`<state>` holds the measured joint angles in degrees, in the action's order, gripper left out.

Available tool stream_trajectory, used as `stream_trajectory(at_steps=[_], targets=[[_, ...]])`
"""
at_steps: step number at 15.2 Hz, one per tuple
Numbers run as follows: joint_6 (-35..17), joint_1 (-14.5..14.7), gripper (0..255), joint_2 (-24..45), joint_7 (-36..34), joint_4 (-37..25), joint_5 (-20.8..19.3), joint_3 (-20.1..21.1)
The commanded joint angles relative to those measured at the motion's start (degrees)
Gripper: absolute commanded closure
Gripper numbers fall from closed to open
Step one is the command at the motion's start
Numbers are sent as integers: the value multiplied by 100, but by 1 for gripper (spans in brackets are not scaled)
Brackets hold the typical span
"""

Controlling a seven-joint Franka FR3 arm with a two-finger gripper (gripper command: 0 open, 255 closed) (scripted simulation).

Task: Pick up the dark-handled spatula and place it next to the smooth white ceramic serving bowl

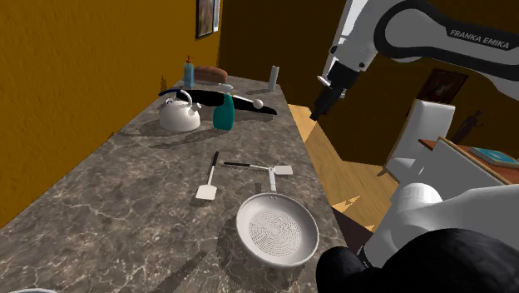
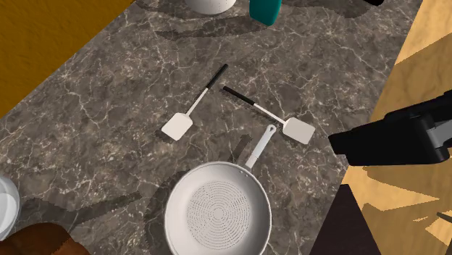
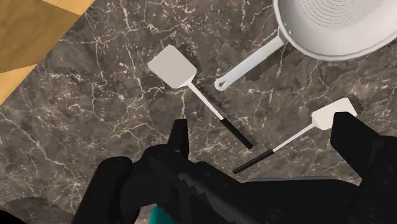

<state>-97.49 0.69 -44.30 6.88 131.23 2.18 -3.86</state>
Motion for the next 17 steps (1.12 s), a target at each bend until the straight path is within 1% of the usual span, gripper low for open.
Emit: stream_trajectory(at_steps=[1,5,9,13,17], targets=[[0,0,0,0,0,0,0,0],[-537,-91,0,358,-985,222,192,550],[-1061,-193,0,896,-1970,261,322,1083],[-1549,-321,0,1590,-2970,124,345,1584],[-1968,-477,0,2410,-4002,-178,218,2043]])
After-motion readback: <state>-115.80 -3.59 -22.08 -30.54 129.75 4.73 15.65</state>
